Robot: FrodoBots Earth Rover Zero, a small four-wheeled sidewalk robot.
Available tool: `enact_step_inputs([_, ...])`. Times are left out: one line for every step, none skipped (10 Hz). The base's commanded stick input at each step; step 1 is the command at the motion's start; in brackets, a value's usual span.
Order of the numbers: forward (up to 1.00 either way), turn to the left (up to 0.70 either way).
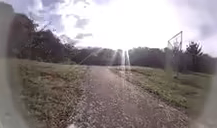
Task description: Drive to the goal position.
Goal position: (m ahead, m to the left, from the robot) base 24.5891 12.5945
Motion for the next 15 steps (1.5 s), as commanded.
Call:
enact_step_inputs([0.7,0.0])
enact_step_inputs([0.7,0.0])
enact_step_inputs([0.7,0.0])
enact_step_inputs([0.7,0.0])
enact_step_inputs([0.7,0.0])
enact_step_inputs([0.7,0.0])
enact_step_inputs([0.7,0.0])
enact_step_inputs([0.7,0.0])
enact_step_inputs([0.7,0.0])
enact_step_inputs([0.7,0.0])
enact_step_inputs([0.7,0.0])
enact_step_inputs([0.7,0.0])
enact_step_inputs([0.7,0.0])
enact_step_inputs([0.7,0.0])
enact_step_inputs([0.7,0.0])
